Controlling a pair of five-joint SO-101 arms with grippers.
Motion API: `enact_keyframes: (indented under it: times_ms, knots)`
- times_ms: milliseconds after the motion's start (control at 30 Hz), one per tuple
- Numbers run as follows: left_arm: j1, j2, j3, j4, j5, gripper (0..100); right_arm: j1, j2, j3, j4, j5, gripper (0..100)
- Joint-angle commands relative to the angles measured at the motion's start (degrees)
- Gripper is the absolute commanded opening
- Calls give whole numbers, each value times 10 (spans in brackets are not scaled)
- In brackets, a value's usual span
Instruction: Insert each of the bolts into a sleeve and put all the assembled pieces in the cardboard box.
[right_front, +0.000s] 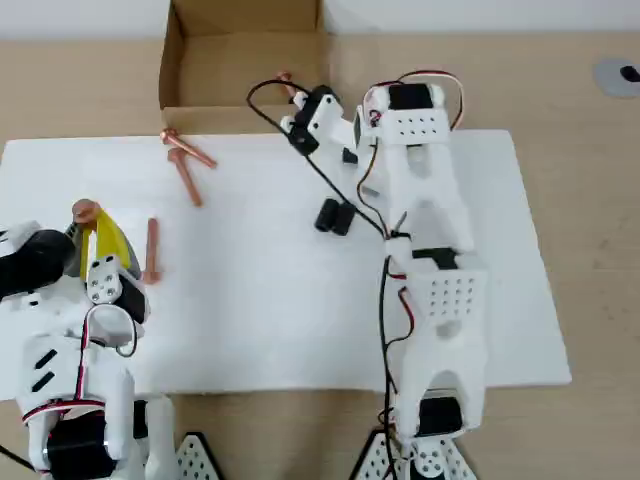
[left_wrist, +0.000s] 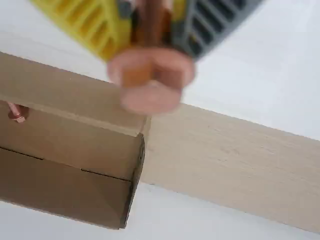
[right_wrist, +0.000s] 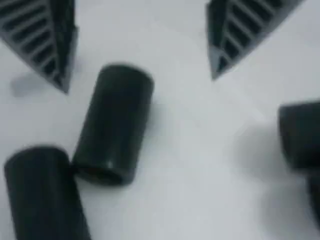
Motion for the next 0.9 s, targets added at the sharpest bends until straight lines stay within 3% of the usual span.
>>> enact_keyframes:
  times_ms: [0, 233, 533, 867]
  knots:
    - [9, -5, -3, -10, -2, 5, 15, 8, -32, -28, 5, 222]
    - [10, -5, -4, 4, -1, 5, 23, 49, -40, -55, 5, 223]
    - [10, -5, -4, 11, -1, 5, 22, 123, -153, -55, 6, 221]
    - [8, -5, -4, 11, -2, 5, 19, 197, -227, 4, 5, 220]
